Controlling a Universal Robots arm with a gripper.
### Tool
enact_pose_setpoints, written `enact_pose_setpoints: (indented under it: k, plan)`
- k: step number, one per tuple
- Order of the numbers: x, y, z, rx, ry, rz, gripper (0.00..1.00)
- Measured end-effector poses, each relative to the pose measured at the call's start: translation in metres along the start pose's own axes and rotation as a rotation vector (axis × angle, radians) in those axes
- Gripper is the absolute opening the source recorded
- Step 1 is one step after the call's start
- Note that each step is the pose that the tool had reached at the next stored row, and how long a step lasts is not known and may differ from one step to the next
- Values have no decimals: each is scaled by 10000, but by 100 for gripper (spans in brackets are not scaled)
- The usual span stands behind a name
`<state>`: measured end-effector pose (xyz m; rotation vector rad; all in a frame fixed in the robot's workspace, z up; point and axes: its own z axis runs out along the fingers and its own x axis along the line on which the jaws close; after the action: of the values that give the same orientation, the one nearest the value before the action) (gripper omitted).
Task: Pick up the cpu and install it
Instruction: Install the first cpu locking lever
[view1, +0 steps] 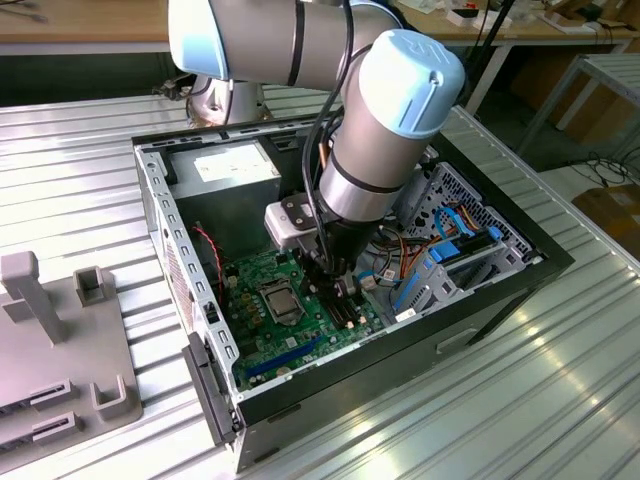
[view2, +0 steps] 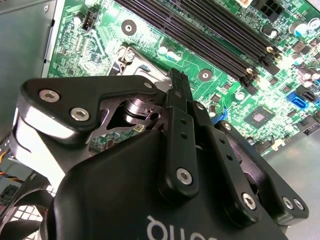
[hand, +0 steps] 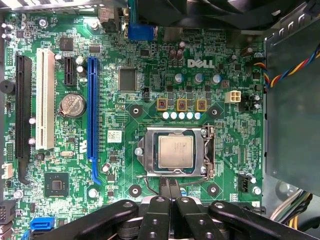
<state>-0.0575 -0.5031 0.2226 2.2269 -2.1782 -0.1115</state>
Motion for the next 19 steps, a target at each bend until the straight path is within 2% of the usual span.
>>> enact_pose_setpoints:
  k: [9, 19]
  plan:
    - [37, -1, 20, -1, 7, -74, 11]
    - [40, -4, 58, -2, 16, -123, 11]
